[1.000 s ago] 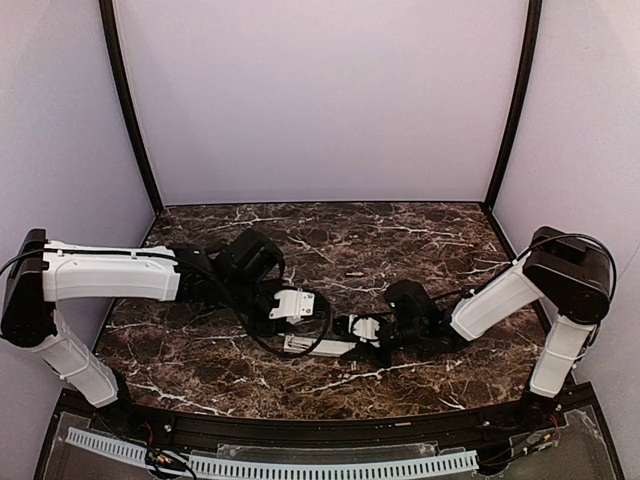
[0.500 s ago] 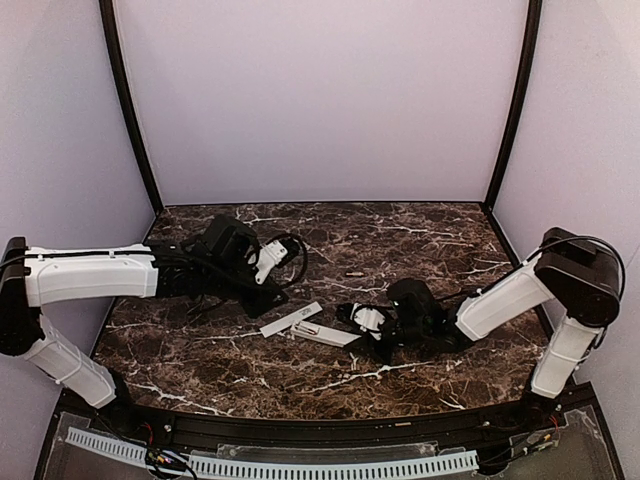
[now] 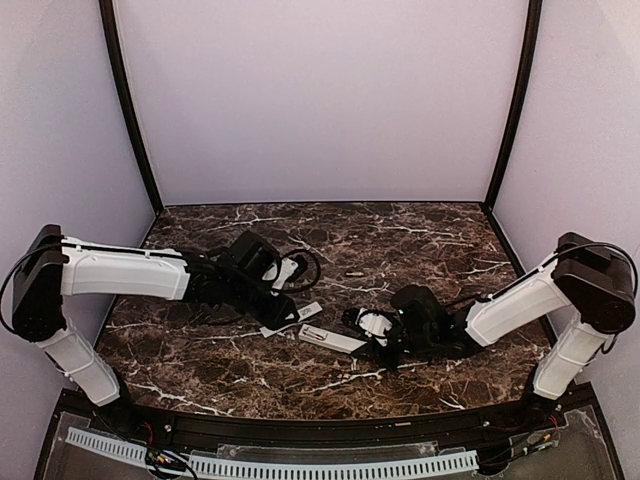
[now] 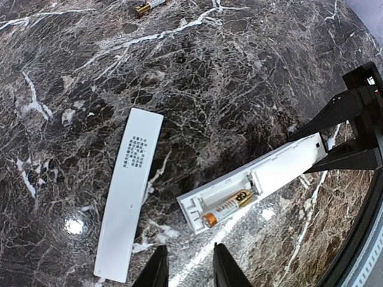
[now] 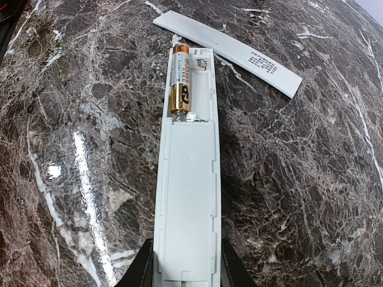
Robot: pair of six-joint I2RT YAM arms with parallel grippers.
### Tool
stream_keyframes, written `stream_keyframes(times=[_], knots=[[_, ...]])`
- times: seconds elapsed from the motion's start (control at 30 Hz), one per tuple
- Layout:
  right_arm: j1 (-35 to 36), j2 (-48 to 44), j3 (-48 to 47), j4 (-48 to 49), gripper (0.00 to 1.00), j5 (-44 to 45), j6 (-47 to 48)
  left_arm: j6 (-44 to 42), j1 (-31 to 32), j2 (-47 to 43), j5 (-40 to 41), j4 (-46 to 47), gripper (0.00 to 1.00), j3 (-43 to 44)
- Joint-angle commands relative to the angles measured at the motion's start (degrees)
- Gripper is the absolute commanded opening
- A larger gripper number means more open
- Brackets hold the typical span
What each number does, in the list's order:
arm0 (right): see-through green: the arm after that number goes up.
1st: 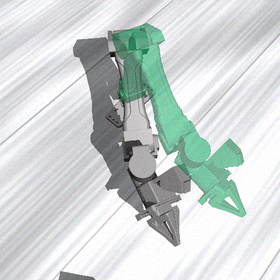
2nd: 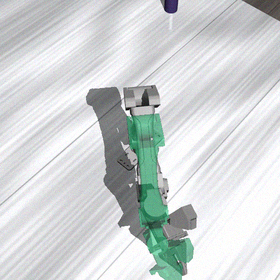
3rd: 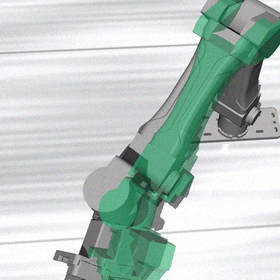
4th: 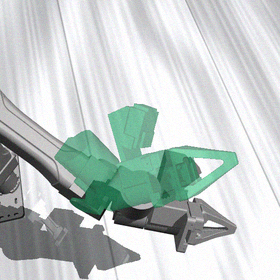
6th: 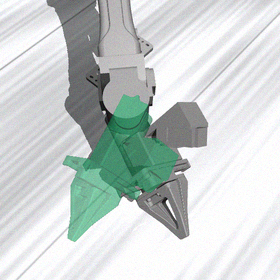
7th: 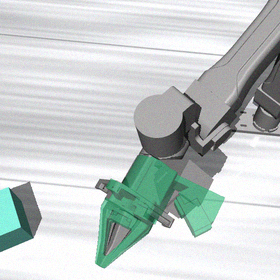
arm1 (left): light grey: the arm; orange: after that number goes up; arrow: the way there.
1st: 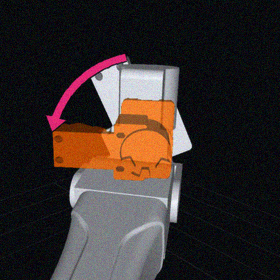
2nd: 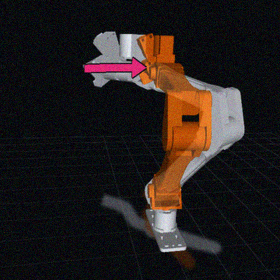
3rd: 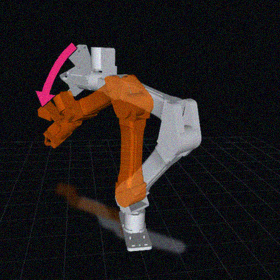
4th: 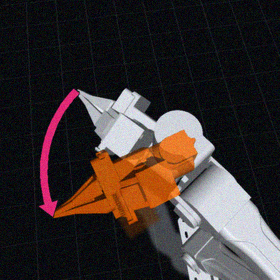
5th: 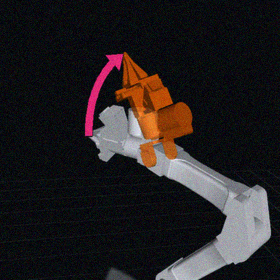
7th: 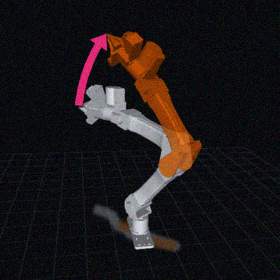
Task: Load the batteries into the remote control
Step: Press the battery in the battery compartment.
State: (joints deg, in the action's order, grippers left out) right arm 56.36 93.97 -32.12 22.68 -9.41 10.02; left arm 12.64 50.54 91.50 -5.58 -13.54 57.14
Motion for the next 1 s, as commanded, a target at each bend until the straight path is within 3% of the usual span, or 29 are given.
stream_keyframes(times=[0.0, 0.97], knots=[[0.53, 0.67, 0.45, 1.75, 0.00, 1.19, -1.03, 2.51, 1.90, 1.41, -0.94, -1.47, 0.26, 2.65], [0.84, 2.87, -0.82, 1.26, 0.00, 1.49, -0.27, 3.64, 3.24, 9.72, 1.11, -7.98, 0.19, 9.69]])
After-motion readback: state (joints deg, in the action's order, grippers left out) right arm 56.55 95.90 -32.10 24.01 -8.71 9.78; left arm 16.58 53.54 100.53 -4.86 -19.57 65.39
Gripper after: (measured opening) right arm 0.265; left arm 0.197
